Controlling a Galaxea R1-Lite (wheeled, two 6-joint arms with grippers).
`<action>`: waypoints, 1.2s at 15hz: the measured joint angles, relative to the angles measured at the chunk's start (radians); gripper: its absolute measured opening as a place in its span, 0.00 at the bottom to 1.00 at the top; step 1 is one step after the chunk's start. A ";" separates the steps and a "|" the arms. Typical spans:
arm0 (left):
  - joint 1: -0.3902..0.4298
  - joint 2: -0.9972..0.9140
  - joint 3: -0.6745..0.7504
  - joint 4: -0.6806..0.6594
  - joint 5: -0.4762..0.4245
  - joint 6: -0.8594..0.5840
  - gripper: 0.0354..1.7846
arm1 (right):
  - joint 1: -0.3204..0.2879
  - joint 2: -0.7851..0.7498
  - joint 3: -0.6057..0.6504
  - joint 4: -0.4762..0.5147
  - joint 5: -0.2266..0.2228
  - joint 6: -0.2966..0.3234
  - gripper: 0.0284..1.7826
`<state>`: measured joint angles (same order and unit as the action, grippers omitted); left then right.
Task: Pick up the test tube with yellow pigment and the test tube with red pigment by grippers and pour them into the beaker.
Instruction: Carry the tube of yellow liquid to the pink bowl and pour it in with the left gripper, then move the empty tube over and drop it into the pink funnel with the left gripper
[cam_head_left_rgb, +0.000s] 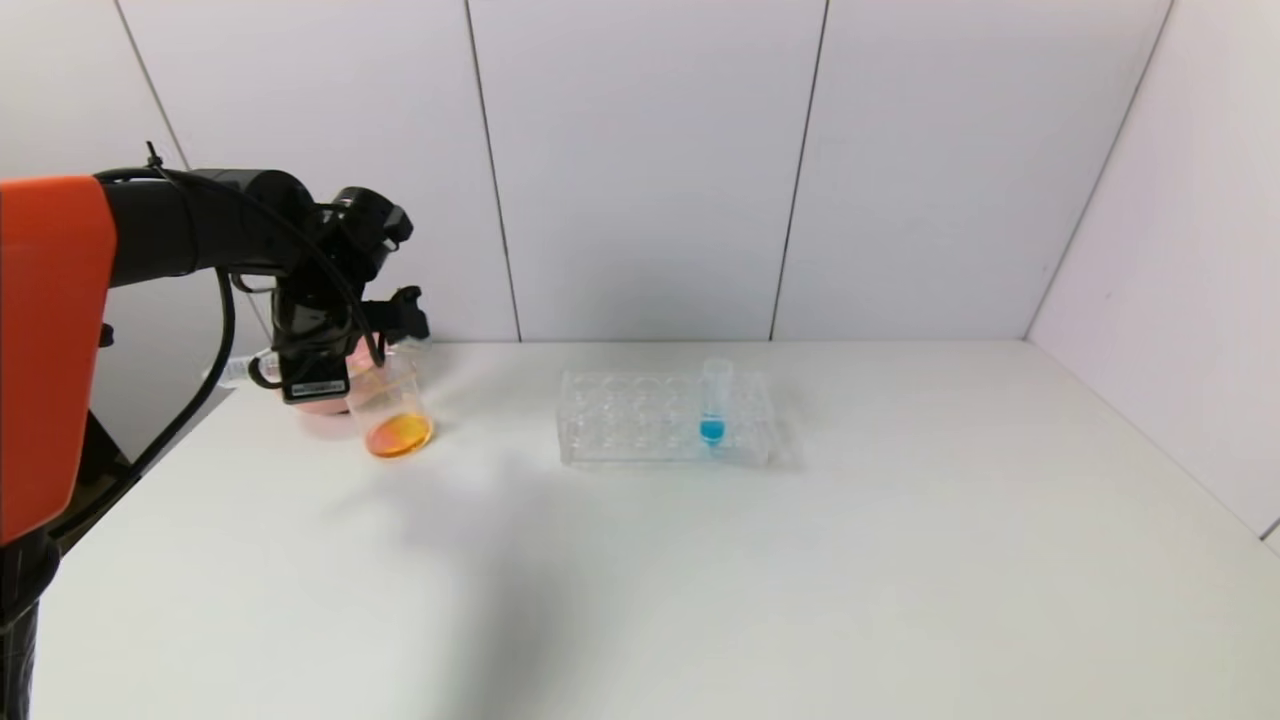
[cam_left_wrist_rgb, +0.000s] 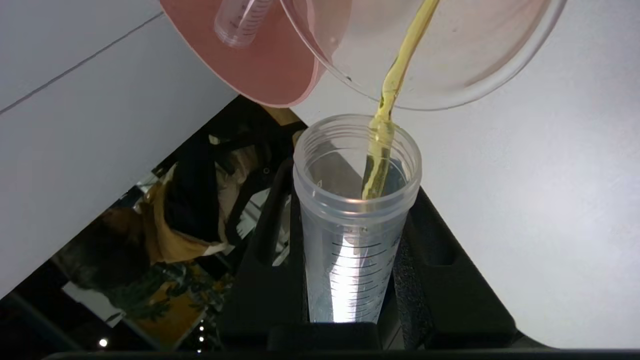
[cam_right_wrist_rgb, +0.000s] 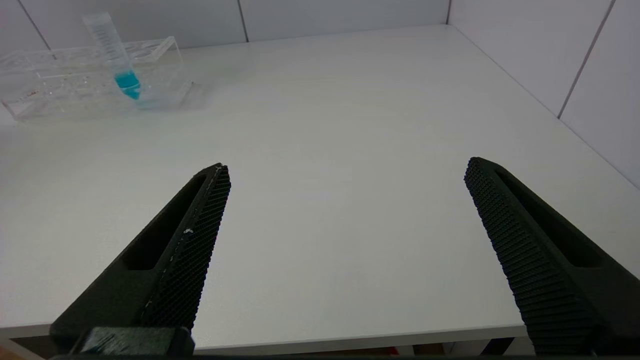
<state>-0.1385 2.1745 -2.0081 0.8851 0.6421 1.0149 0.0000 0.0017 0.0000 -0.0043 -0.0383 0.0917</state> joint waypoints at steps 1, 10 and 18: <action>-0.005 0.000 0.000 0.008 0.007 0.001 0.26 | 0.000 0.000 0.000 0.000 0.000 0.000 0.96; 0.052 -0.050 0.031 -0.048 -0.125 -0.152 0.26 | 0.000 0.000 0.000 0.000 0.000 0.000 0.96; 0.166 -0.247 0.100 -0.125 -0.526 -0.642 0.26 | 0.000 0.000 0.000 0.000 0.000 0.000 0.96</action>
<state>0.0274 1.9270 -1.9085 0.7604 0.1164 0.3728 0.0000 0.0017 0.0000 -0.0038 -0.0379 0.0917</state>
